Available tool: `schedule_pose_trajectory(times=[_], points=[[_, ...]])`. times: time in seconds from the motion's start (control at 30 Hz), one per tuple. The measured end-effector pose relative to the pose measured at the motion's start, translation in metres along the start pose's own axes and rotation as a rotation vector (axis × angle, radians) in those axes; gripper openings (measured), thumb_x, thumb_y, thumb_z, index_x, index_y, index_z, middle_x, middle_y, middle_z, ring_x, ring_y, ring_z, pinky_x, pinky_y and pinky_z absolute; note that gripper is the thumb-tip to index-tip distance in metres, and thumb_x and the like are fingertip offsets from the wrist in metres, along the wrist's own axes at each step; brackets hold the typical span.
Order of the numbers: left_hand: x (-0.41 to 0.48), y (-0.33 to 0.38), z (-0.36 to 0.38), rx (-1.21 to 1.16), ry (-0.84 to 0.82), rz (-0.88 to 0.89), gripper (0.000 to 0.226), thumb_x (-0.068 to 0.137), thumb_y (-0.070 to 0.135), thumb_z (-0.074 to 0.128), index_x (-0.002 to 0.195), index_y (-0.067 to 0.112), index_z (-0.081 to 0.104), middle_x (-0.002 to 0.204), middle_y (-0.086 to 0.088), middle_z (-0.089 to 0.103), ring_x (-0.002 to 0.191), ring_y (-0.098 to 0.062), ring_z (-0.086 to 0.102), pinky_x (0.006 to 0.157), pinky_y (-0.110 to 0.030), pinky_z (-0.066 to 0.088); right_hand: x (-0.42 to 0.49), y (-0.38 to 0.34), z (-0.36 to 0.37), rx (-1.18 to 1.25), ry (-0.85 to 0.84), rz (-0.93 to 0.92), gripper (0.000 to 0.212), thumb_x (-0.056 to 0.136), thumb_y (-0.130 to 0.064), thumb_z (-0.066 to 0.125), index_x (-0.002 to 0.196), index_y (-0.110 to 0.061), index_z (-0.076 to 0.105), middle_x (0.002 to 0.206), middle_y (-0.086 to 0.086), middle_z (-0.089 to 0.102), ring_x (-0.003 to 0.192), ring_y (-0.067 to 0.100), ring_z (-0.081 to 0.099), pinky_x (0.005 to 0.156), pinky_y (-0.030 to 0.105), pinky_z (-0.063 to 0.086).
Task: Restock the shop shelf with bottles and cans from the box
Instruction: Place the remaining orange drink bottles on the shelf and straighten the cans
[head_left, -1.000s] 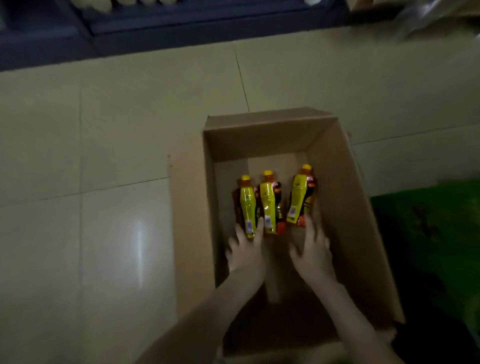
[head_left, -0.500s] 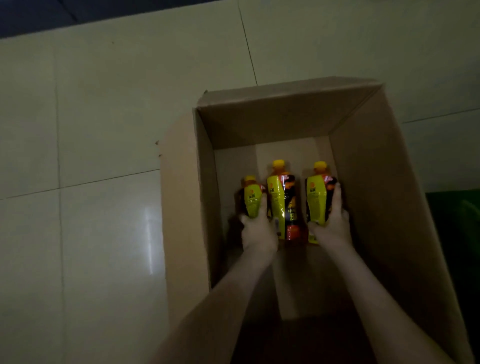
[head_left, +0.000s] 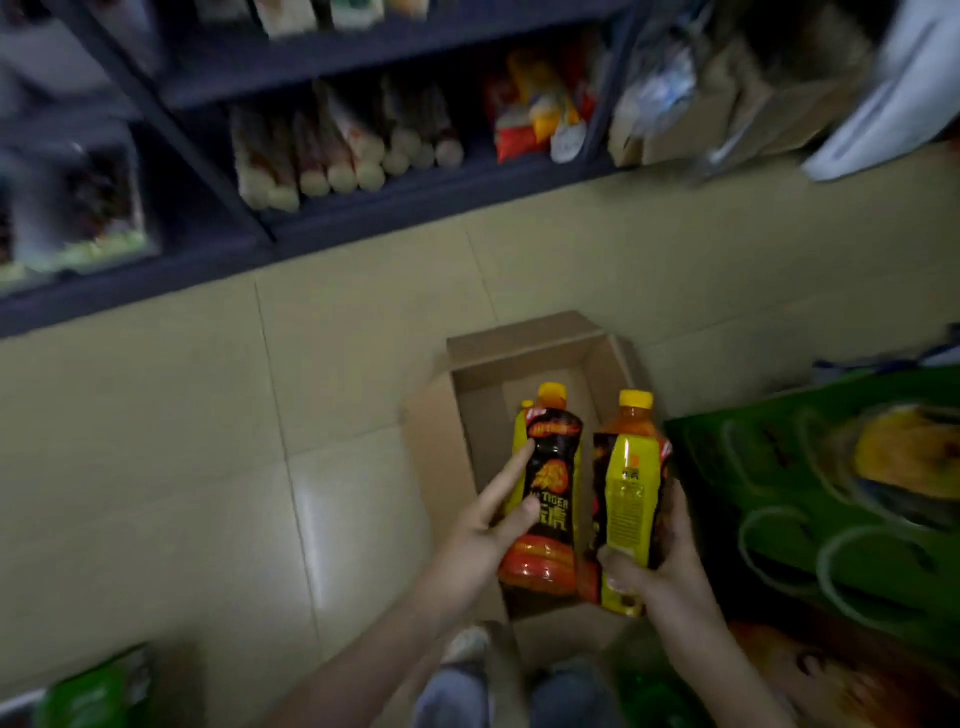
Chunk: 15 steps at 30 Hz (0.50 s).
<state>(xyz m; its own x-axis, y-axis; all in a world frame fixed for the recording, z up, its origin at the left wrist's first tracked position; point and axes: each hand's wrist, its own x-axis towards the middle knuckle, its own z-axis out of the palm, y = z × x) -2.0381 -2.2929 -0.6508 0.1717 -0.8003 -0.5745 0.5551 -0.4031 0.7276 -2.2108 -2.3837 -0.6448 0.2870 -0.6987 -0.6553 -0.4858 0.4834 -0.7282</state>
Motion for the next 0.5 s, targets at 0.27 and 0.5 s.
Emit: schedule_pose_trajectory(times=[0.27, 0.5], points=[[-0.164, 0.154, 0.062, 0.024, -0.226, 0.261, 0.056, 0.080, 0.029, 0.070, 0.131, 0.047, 0.053, 0.138, 0.013, 0.053, 0.129, -0.016, 0.049, 0.101, -0.034, 0.046, -0.197, -0.142, -0.030, 0.278, -0.199, -0.227, 0.086, 0.061, -0.016, 0.078, 0.137, -0.032, 0.039, 0.121, -0.001, 0.066, 0.112, 0.021, 0.063, 0.091, 0.042, 0.051], [-0.274, 0.187, 0.128, 0.230, -0.526, 0.437, 0.082, 0.080, 0.030, 0.075, 0.147, 0.042, 0.028, 0.156, 0.000, 0.028, 0.139, -0.025, 0.037, 0.109, -0.047, 0.037, -0.341, -0.160, -0.064, 0.370, -0.048, -0.371, 0.099, 0.042, -0.039, 0.092, 0.130, -0.031, 0.045, 0.118, -0.001, 0.068, 0.106, 0.018, 0.066, 0.080, 0.037, 0.057]])
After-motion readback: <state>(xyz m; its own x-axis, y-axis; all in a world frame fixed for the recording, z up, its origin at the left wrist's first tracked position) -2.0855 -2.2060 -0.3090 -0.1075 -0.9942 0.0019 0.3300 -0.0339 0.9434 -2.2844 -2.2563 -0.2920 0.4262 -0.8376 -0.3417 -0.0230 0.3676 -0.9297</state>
